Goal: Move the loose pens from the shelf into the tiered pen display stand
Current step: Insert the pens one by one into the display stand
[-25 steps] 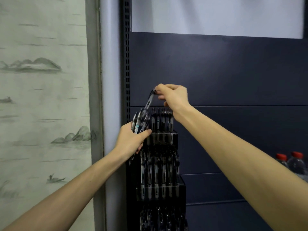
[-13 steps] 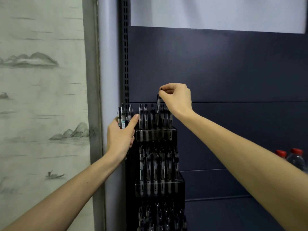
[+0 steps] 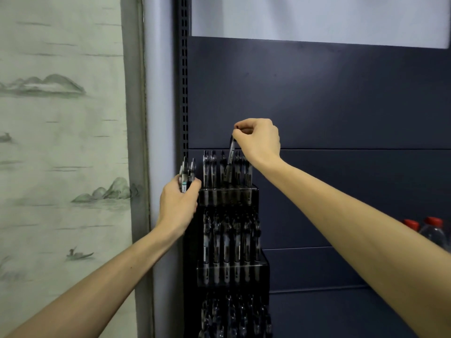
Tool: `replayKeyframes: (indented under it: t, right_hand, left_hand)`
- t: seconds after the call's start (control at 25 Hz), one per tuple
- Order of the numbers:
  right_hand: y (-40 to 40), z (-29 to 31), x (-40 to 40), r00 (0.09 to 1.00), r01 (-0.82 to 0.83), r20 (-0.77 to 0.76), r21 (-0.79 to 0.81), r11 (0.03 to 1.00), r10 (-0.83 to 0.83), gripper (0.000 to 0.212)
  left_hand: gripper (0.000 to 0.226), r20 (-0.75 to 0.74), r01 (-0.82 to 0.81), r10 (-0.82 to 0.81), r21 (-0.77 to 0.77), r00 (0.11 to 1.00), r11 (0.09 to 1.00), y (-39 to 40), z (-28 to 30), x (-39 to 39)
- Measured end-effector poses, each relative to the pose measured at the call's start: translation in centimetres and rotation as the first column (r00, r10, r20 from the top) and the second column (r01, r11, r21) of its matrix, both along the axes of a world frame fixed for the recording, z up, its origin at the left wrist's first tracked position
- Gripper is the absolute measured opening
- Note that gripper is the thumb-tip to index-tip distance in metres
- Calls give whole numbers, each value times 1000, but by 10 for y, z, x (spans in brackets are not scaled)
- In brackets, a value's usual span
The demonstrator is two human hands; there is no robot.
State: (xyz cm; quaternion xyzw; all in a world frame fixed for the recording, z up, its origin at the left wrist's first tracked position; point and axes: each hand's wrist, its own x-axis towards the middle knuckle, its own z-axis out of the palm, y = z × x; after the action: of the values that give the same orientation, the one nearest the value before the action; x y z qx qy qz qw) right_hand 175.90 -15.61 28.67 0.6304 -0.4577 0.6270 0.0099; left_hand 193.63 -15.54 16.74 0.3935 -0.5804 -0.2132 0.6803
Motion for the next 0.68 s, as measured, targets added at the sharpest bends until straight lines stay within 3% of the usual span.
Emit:
replayKeyframes:
  t: [0.2, 0.36, 0.44, 0.56, 0.68]
  right_hand:
    - [-3, -1, 1, 996, 25, -83, 25, 999, -23, 23]
    - [-6, -9, 3, 917, 86, -397, 116, 989, -34, 14]
    - [-5, -13, 6, 881, 113, -469, 94, 989, -56, 15]
    - [-1, -16, 12, 873, 106, -478, 2, 994, -92, 30]
    - [1, -18, 15, 912, 5, -410, 48, 999, 16, 30]
  left_hand:
    - [25, -79, 122, -123, -11, 989, 992, -1, 8, -5]
    - [37, -79, 133, -135, -25, 988, 991, 1, 8, -1]
    - [40, -76, 118, -118, -4, 990, 993, 4, 7, -1]
    - [40, -55, 105, -105, -1, 993, 995, 9, 7, -4]
    - [41, -61, 106, -106, -10, 992, 994, 13, 9, -9]
